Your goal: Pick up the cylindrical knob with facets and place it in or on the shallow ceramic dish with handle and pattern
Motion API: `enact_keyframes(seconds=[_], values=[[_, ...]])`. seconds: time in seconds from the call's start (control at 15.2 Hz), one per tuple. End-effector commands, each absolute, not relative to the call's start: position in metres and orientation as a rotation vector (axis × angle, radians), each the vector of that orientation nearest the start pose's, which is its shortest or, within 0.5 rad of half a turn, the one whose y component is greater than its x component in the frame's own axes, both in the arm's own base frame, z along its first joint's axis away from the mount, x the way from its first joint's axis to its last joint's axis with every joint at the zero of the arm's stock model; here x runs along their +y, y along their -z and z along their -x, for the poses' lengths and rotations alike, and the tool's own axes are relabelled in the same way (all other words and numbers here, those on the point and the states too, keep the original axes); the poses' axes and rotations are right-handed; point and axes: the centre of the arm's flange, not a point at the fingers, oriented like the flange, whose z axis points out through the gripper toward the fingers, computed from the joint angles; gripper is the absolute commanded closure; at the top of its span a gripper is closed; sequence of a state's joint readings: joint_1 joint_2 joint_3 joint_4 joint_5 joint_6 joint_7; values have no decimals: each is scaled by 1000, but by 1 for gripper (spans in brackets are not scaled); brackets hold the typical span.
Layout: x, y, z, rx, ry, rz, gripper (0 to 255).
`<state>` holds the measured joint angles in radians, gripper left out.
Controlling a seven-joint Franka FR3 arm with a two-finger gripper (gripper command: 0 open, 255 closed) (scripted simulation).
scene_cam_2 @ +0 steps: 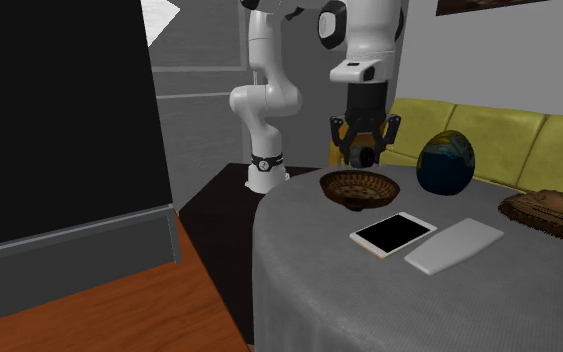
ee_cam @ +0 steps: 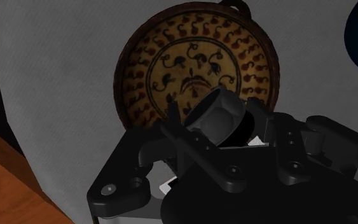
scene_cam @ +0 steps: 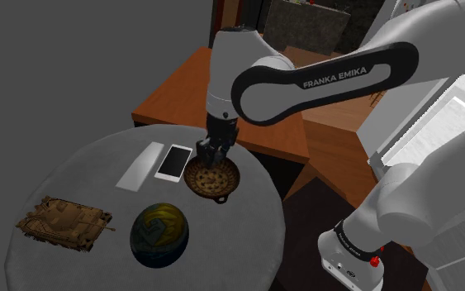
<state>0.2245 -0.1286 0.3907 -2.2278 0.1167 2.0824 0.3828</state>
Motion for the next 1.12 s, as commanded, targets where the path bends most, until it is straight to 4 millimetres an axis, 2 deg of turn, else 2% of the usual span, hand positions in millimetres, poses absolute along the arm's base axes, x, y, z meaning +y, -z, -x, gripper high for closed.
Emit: enact_keyframes(seconds=[0.0,0.2,0.73,0.79,1.06], values=[[296,-410,-405,-265,-72,3095,255],[296,-390,-405,-265,-72,3095,255],[296,-390,-405,-265,-72,3095,255],[296,-390,-405,-265,-72,3095,0],[296,-390,-405,-265,-72,3095,0]])
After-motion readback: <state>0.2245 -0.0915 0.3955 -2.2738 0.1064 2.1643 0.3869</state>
